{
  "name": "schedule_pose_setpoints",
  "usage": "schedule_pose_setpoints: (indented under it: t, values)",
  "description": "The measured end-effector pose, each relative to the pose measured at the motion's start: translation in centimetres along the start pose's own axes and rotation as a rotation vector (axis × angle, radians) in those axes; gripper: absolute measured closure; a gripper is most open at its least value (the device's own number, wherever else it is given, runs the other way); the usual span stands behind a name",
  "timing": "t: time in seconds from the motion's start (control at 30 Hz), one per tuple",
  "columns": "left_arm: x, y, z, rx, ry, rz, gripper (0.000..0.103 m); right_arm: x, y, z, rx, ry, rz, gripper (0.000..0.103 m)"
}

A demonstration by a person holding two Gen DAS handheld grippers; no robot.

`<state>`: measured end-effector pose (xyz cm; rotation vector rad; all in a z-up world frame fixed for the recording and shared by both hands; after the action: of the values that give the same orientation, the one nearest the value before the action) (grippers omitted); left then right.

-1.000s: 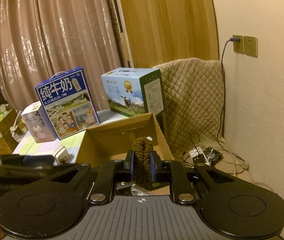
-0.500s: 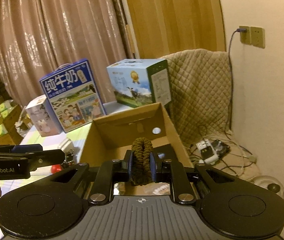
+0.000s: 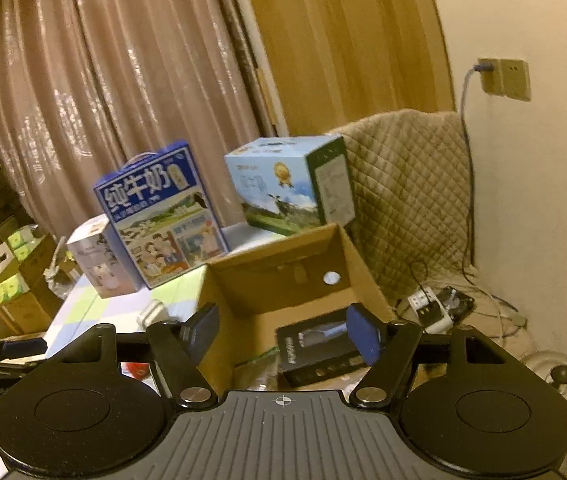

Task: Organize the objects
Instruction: 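Withdraw both tools from the cardboard box back over the table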

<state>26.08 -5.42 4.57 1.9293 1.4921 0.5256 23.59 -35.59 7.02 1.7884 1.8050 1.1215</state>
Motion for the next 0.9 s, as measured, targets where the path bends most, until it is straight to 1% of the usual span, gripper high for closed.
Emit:
schedule_pose_setpoints:
  t: [0.2,0.33,0.4,0.5,0.67,0.9]
  values:
    - [3.9,-1.7,-1.3,-0.005,0.058,-0.045,0.007,4.6,0.6,-0.1,-0.022,0.061,-0.059,0.035]
    - [6.4,-2.8,-1.7,0.001,0.094,-0.082,0.005,8.4,0.5,0.9,-0.012,0.101,-0.124,0.035]
    - [7.7,-3.4,-2.0,0.003,0.107,-0.097,0.001,10.1,0.4,1.6,-0.003,0.114,-0.147,0.035]
    - [9.2,-4.2,-2.1,0.009,0.133,-0.102,0.001,12.4,0.0,2.8,0.014,0.142,-0.169,0.035]
    - [11.8,-5.9,-1.7,0.026,0.164,-0.130,0.001,15.8,-1.1,5.5,0.050,0.167,-0.206,0.035]
    - [14.5,-7.2,0.5,0.053,0.175,-0.192,0.001,18.8,-3.3,10.9,0.120,0.171,-0.222,0.035]
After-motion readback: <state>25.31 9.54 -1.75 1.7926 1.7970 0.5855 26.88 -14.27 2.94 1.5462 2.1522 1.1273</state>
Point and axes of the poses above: each gripper's, at about its wrist camera, not at the fingertips, and z roughly the way its jaws point, x to its left, y to its top, the point moved 1 cm from there along z, roughly the way its jaws point, and after that the axes turned 10 degrees about x, right-handed, at the moved point
